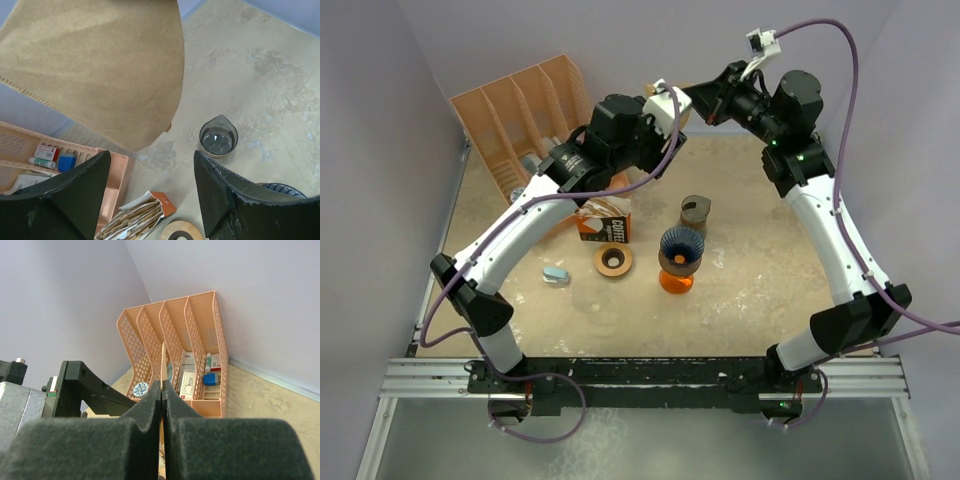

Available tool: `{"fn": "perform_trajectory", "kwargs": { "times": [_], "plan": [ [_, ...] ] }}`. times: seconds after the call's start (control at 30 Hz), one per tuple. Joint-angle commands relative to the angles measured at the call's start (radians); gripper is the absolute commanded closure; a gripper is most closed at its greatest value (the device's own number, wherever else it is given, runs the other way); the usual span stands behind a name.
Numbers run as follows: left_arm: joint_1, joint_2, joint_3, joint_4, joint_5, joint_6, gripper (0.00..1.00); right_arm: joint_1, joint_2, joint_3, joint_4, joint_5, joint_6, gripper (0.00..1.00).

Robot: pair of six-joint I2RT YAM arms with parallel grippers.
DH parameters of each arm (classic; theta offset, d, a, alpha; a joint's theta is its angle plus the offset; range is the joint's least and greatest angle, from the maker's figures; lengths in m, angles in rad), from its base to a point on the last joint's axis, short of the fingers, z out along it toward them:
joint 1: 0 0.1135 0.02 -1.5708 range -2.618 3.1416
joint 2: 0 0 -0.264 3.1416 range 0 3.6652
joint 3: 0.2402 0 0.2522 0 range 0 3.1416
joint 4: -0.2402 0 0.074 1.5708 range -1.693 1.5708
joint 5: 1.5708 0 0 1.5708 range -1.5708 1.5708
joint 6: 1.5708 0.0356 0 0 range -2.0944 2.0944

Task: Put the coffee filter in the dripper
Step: Pick up the coffee filter from the coffee filter holder.

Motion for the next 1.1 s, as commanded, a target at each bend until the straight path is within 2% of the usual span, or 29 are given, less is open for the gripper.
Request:
{"fn": "perform_trajectory", "kwargs": {
  "times": [0.0, 0.17, 0.5, 0.8, 1.07],
  "plan": [
    [-0.030, 0.022, 0.074, 0.046, -0.123, 0.014, 0.35, -0.012, -0.030, -0.013, 0.072, -0.018, 0.028, 1.00],
    [-0.065, 0.055, 0.116, 0.056, -0.219, 0.015, 0.34, -0.019, -0.037, -0.025, 0.081, -0.026, 0.031, 1.00],
    [-0.069, 0.092, 0.168, 0.064, -0.277, 0.013, 0.35, -0.035, -0.068, -0.058, 0.092, -0.027, 0.023, 1.00],
    [-0.069, 0.097, 0.175, 0.062, -0.254, 0.014, 0.38, -0.036, -0.080, -0.071, 0.095, -0.032, 0.019, 1.00],
    [-0.071, 0.095, 0.161, 0.053, -0.204, 0.037, 0.34, -0.035, -0.081, -0.077, 0.102, -0.029, 0.026, 1.00]
  ]
}}
